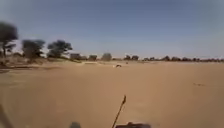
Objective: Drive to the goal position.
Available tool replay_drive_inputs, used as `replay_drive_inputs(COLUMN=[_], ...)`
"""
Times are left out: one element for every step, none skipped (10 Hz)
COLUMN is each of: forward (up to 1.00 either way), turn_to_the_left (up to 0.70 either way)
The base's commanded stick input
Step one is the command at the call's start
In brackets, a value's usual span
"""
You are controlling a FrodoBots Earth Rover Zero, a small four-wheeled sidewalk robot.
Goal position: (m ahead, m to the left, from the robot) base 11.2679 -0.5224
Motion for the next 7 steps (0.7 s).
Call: replay_drive_inputs(forward=[0.50,0.50,0.50,0.50,0.50,0.50,0.50], turn_to_the_left=[0.00,0.00,0.00,0.00,0.00,0.00,-0.29])
